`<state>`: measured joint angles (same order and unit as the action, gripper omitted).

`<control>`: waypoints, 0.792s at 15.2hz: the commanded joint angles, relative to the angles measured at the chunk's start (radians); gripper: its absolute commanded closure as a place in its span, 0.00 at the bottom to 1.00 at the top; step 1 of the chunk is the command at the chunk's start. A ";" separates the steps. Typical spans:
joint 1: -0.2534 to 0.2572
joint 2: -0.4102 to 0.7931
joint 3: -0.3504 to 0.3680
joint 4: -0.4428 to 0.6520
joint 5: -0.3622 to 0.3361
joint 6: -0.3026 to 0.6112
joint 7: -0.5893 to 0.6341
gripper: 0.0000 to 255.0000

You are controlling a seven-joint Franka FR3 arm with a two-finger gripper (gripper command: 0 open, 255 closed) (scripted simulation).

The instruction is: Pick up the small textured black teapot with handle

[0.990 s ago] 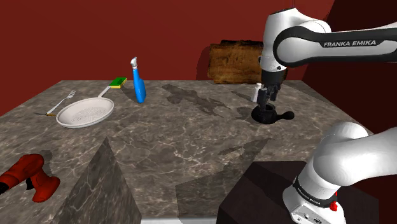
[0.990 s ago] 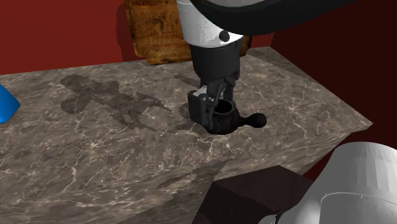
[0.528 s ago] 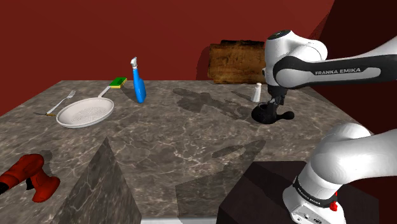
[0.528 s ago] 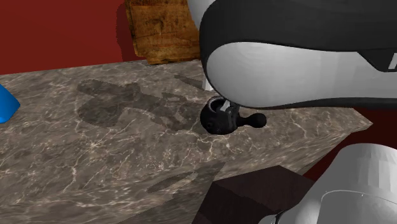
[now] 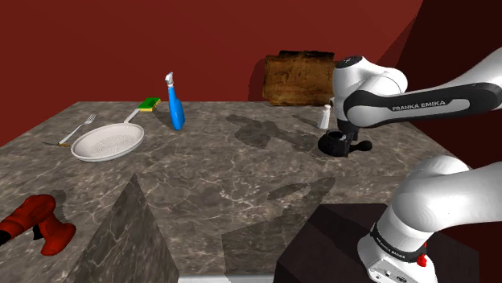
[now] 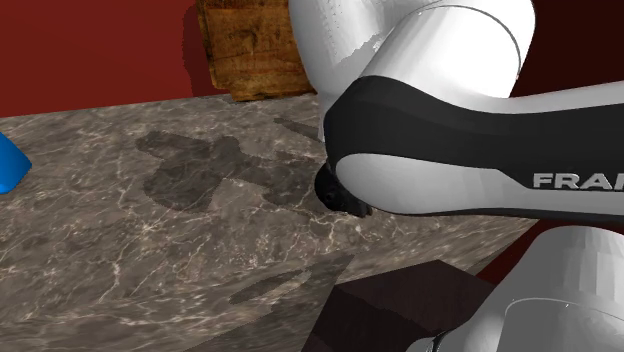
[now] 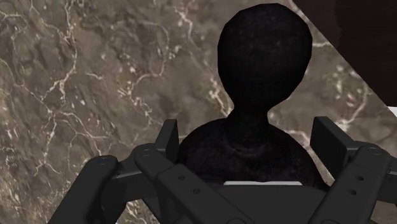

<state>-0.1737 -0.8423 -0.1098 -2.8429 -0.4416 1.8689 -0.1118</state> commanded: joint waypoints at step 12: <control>0.000 -0.001 0.000 0.003 0.000 -0.003 -0.002 1.00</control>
<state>-0.1743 -0.8428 -0.1105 -2.8456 -0.4428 1.8724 -0.1112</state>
